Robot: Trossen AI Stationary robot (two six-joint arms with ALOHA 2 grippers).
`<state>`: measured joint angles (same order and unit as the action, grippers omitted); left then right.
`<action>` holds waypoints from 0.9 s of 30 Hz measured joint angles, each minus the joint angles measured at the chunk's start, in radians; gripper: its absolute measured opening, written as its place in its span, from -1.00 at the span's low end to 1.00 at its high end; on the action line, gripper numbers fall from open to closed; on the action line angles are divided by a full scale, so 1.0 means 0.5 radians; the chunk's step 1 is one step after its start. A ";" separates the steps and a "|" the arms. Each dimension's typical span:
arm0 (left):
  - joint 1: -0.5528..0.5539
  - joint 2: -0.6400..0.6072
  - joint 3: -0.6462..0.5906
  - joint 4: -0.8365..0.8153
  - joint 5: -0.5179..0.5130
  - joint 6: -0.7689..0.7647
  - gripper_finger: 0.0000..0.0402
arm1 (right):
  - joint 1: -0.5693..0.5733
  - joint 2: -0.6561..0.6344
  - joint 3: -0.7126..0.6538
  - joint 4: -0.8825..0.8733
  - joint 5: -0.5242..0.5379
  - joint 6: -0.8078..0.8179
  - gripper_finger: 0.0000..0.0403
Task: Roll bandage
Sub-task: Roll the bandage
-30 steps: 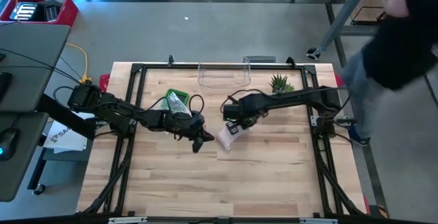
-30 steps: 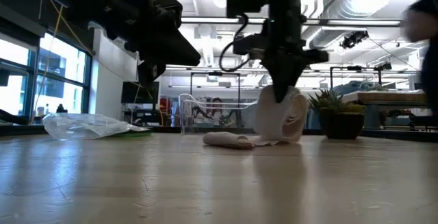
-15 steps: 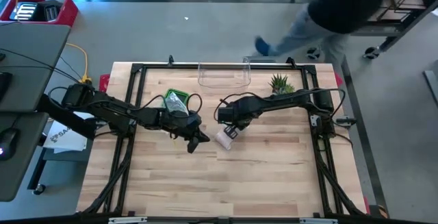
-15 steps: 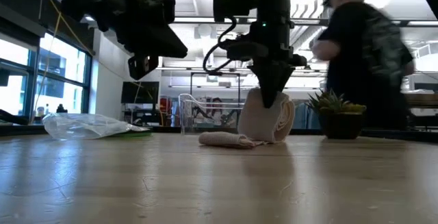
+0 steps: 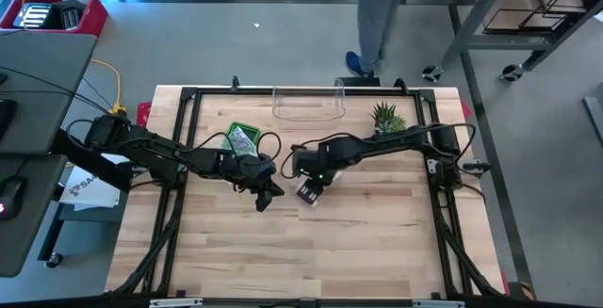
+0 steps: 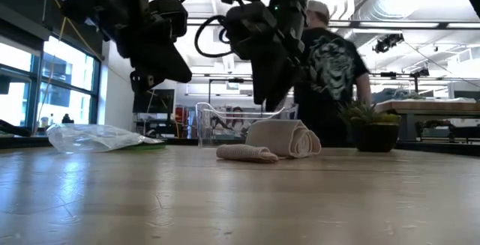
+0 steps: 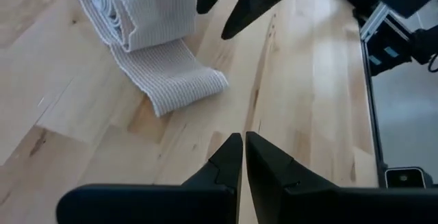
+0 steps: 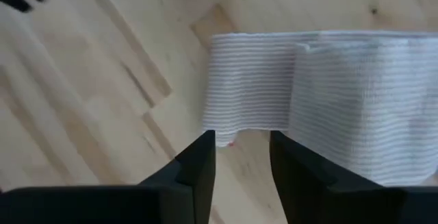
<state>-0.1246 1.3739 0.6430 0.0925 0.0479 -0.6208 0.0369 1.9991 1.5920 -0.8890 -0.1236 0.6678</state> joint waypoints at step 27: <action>-0.208 0.171 -0.002 0.209 -0.656 -0.849 -0.58 | -0.938 -0.476 -0.805 0.165 -0.690 -0.852 -0.33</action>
<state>-0.2284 1.4594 0.6422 0.1969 -0.2803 -1.0454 -0.4319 1.7611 1.1896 -0.8066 -0.4684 0.2417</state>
